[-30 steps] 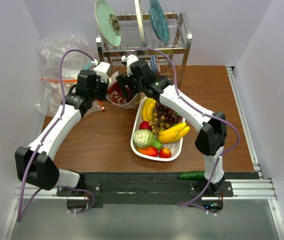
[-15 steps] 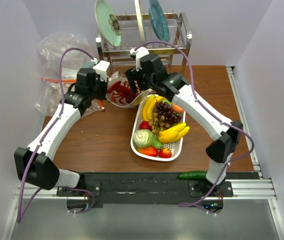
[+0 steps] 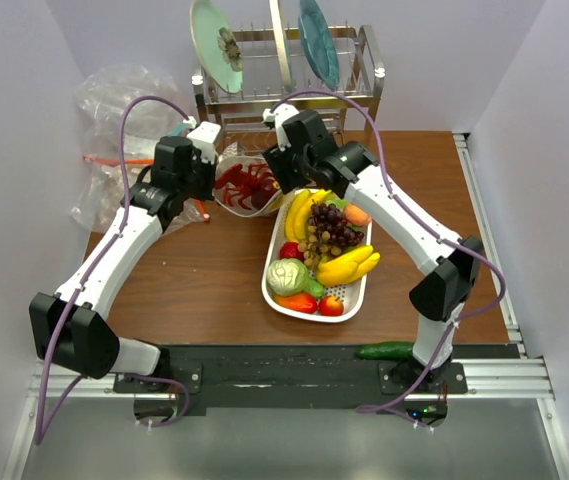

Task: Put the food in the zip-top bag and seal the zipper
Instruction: Place the fake fruit in the zipper food storage bag.

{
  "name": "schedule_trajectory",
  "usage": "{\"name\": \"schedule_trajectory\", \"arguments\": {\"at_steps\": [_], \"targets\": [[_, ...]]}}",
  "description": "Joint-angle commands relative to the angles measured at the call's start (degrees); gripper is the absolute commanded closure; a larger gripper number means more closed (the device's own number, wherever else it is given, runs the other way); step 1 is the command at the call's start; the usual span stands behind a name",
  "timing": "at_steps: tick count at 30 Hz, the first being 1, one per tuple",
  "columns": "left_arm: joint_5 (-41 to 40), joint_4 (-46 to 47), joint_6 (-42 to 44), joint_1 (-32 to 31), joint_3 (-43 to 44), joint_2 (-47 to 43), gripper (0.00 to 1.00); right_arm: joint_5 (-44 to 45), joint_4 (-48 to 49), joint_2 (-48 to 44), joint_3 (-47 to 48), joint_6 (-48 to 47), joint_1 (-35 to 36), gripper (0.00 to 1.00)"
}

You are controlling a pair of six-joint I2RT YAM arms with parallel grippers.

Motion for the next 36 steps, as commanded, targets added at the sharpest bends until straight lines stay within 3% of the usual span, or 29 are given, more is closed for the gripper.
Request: {"name": "schedule_trajectory", "arguments": {"at_steps": [1,4,5,8,14,26,33,36], "targets": [[0.50,1.30,0.22,0.49,2.68,-0.07,1.00,-1.90,0.16,1.94,2.04,-2.49,0.14,0.37],[0.58,1.04,0.22,0.49,2.77,0.10,1.00,-1.45,0.78,3.36,2.57,-2.93,0.14,0.55],[0.50,1.04,0.13,0.49,2.94,0.10,1.00,-1.28,0.60,4.06,3.36,-3.20,0.14,0.73],[-0.11,-0.45,-0.13,0.49,4.34,0.45,1.00,-0.67,-2.02,4.68,7.03,-3.46,0.05,1.00],[-3.63,-8.18,-1.71,0.49,10.06,1.77,1.00,1.01,-9.14,3.80,18.99,-3.55,0.14,1.00],[-8.82,-6.08,-1.71,0.49,7.87,-0.43,1.00,-2.41,-4.33,5.03,9.61,-1.09,-0.21,1.00],[-7.59,-6.00,-1.62,0.49,7.70,1.33,1.00,-6.02,-6.35,7.67,15.67,-0.30,-0.12,1.00],[-7.59,-3.81,-1.71,0.49,5.24,0.37,1.00,-7.69,-4.23,5.74,12.69,1.72,-0.12,0.66]]}}
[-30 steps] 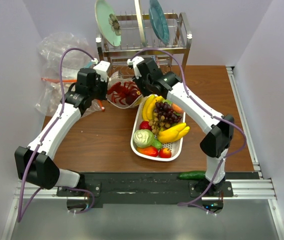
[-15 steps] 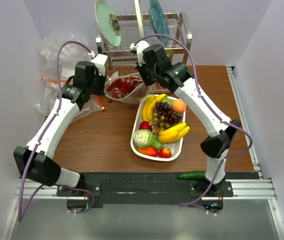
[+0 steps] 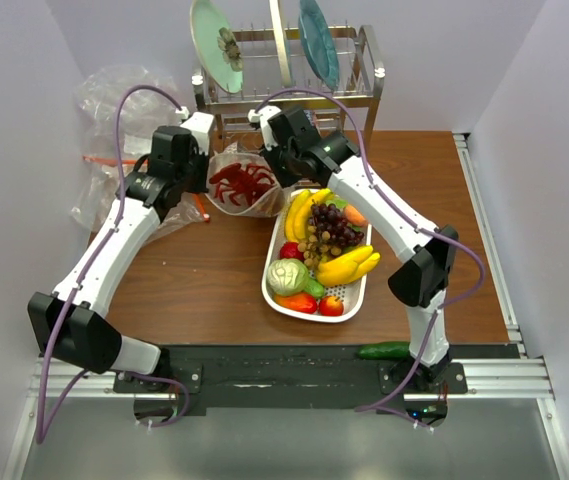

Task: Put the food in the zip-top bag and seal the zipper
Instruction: Place the fake fruit in the zipper food storage bag, then pick up the fake fruit from the bin.

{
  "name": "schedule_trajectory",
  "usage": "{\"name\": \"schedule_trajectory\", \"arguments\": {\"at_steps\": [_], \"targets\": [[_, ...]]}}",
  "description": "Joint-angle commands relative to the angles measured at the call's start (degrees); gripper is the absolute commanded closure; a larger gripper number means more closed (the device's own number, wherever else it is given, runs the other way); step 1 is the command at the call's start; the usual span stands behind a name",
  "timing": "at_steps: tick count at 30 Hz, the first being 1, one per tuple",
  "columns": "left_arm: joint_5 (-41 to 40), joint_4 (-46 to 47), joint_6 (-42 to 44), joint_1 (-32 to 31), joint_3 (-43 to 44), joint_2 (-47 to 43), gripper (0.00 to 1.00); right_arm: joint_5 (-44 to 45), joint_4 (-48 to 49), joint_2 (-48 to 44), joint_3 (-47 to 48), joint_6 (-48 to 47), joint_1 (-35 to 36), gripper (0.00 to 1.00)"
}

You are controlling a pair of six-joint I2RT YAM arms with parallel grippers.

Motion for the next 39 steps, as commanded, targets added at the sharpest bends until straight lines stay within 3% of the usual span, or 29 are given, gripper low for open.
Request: {"name": "schedule_trajectory", "arguments": {"at_steps": [1,7,12,20,28,39], "targets": [[-0.29,5.01,-0.62,0.49,-3.44,-1.60,1.00,-3.50,3.09,-4.49,-0.93,2.34,-0.23,0.59],[0.67,5.02,-0.36,0.58,-2.93,-1.08,1.00,-4.90,5.63,-14.06,-12.24,4.36,-0.06,0.38],[1.56,4.84,-0.36,0.58,-2.84,-0.90,1.00,-4.38,6.70,-24.25,-22.90,6.72,0.47,0.36],[2.43,4.32,-0.09,0.58,-2.66,-0.99,1.00,-2.87,2.92,-42.18,-43.38,15.77,1.17,0.42],[3.67,4.49,0.17,0.84,-3.36,-1.25,1.00,-6.49,-0.43,-48.09,-57.79,23.52,2.93,0.41],[3.93,5.55,0.52,0.84,-5.74,-2.31,1.00,-8.77,5.46,-46.33,-65.01,24.66,3.81,0.34]]}}
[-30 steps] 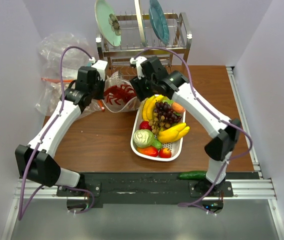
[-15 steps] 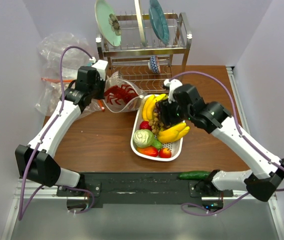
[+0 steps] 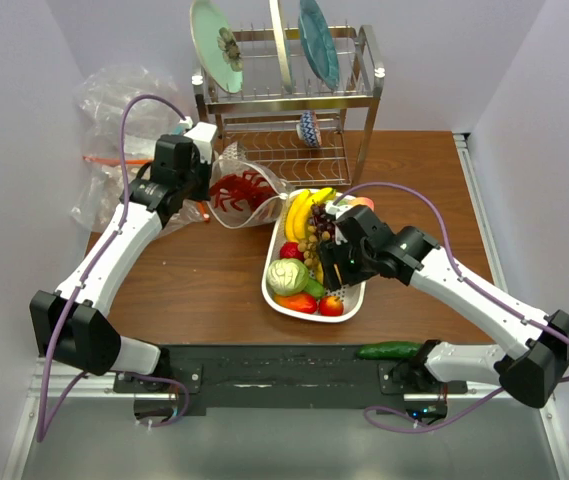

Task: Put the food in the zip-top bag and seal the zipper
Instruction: Pick up the fake fruit from the bin.

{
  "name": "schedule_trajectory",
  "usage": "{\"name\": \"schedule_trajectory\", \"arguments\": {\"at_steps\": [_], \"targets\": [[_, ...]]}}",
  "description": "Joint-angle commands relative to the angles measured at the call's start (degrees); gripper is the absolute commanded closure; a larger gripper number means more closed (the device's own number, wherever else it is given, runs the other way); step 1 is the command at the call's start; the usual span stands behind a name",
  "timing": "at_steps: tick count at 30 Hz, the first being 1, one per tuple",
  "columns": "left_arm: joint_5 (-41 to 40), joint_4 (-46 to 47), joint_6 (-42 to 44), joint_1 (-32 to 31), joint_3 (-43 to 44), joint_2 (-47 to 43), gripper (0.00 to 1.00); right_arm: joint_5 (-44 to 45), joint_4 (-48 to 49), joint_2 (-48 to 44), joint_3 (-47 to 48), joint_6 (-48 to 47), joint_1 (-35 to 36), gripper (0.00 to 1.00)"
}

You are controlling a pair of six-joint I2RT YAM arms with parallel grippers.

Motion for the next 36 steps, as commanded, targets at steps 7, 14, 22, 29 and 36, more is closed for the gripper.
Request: {"name": "schedule_trajectory", "arguments": {"at_steps": [7,14,22,29,36], "targets": [[1.07,2.46,0.63,0.65,0.19,-1.83,1.00,-3.01,7.67,1.87,-6.90,3.36,1.10,0.57],[1.16,2.38,0.63,1.00,0.45,-1.74,1.00,-2.48,5.30,3.19,-7.60,2.83,1.45,0.63],[1.33,2.46,0.63,1.26,0.28,-1.74,1.00,-1.87,4.42,3.89,-8.75,2.66,1.54,0.69],[1.33,2.55,0.63,1.44,0.10,-1.74,1.00,-1.87,4.24,3.63,-8.84,2.30,1.72,0.94],[1.33,2.55,0.63,1.61,0.19,-1.56,1.00,-2.05,1.27,1.08,-2.97,0.90,1.81,1.00]]}}
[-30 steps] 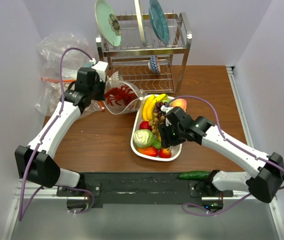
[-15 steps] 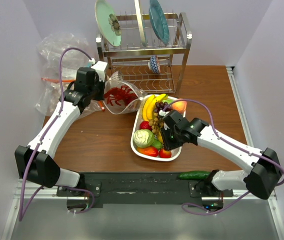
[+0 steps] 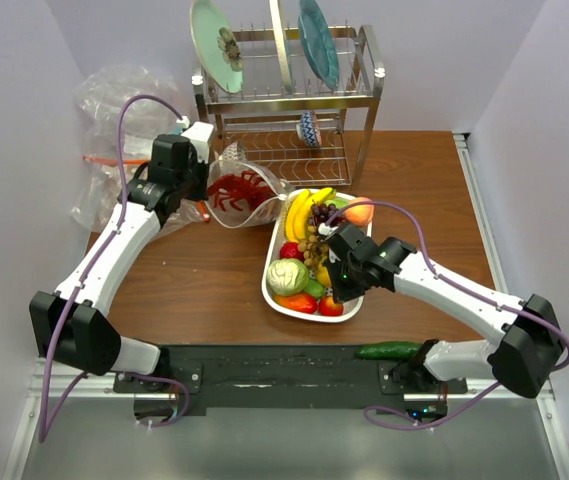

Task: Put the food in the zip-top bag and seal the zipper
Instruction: Pick up the fake fruit from the bin, then place the fake fruit in the zipper food storage bag.

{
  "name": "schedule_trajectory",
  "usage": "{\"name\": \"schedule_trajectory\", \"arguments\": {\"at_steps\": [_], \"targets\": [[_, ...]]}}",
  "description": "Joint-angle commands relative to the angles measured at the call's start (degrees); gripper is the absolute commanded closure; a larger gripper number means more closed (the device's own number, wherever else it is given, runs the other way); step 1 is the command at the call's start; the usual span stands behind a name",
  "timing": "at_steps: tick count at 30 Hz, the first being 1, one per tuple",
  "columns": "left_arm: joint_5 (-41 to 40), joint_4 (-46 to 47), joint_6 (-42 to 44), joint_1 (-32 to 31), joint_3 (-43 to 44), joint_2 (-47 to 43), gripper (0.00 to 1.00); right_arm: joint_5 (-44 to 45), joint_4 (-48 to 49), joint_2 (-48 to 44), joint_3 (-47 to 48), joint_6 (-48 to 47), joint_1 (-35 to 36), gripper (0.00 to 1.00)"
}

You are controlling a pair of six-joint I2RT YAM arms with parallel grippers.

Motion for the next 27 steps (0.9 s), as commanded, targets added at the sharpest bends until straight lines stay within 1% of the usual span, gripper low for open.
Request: {"name": "schedule_trajectory", "arguments": {"at_steps": [1,3,5,8,10,13,14,21,27], "targets": [[0.94,2.53,0.57,0.72,0.34,-1.41,1.00,-0.27,-3.83,-2.72,7.38,-1.96,0.28,1.00],[1.03,2.53,0.57,0.72,0.34,-1.32,1.00,-0.10,-6.64,-3.16,11.76,-2.76,0.28,1.00],[0.94,2.53,0.57,0.72,0.34,-1.41,1.00,-0.10,-7.97,-3.16,14.59,-3.64,0.28,1.00],[1.03,2.44,0.57,0.72,0.34,-1.32,1.00,0.61,-9.55,-2.73,21.43,-4.95,0.28,1.00],[1.11,2.53,0.57,0.81,0.34,-1.41,1.00,0.25,-10.35,-1.15,24.35,-6.27,0.28,1.00],[1.20,2.62,0.48,0.81,0.43,-1.32,1.00,0.17,-10.35,1.92,30.76,-8.11,0.28,1.00],[1.29,2.53,0.48,0.81,0.43,-1.32,1.00,0.16,-9.91,2.80,34.17,-8.47,0.36,1.00],[1.38,2.36,0.48,0.81,0.52,-1.32,1.00,-4.49,-5.96,13.52,50.19,-10.41,0.28,1.00],[1.29,1.92,0.57,0.81,0.87,-1.41,1.00,-10.55,-3.84,26.35,64.77,-10.58,0.28,1.00]]}}
